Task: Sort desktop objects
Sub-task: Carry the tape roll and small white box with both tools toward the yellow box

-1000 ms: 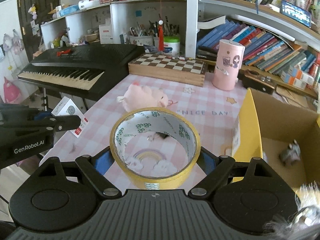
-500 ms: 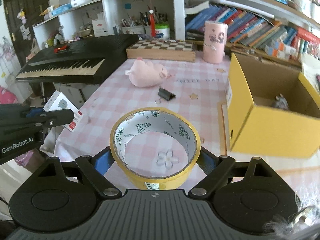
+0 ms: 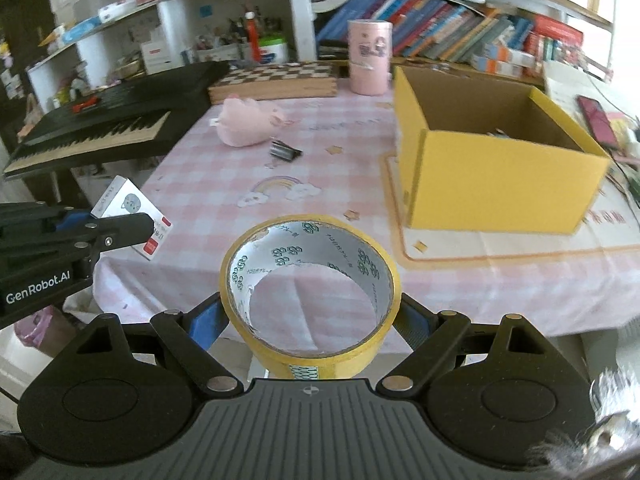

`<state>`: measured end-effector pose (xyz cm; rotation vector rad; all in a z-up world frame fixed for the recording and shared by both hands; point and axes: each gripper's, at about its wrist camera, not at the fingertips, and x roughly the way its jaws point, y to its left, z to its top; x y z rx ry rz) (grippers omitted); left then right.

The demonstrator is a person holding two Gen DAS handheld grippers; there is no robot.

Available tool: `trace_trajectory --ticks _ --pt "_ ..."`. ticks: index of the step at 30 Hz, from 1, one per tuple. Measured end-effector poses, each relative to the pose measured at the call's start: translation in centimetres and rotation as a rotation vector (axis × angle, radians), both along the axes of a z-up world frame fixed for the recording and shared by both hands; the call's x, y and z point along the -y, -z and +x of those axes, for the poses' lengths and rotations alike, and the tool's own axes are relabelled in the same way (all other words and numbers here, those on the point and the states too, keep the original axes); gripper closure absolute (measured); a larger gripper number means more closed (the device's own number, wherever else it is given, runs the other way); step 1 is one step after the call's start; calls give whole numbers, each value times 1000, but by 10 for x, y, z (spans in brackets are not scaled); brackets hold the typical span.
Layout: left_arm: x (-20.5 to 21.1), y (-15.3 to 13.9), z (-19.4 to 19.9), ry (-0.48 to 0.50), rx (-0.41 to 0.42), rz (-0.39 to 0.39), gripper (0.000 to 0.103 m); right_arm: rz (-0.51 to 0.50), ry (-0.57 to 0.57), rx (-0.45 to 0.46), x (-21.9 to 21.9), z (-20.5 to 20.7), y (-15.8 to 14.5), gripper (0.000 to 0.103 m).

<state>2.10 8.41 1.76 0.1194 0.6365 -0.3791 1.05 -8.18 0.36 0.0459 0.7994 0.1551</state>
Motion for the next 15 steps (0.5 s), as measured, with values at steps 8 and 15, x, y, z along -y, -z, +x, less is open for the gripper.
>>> trace_trajectory --ticks 8,15 --pt "26 3 1 121 -6 7 90 2 124 -10 26 -20 2 17" --pt "45 2 2 195 0 3 90 -10 189 -5 41 -30 0 17"
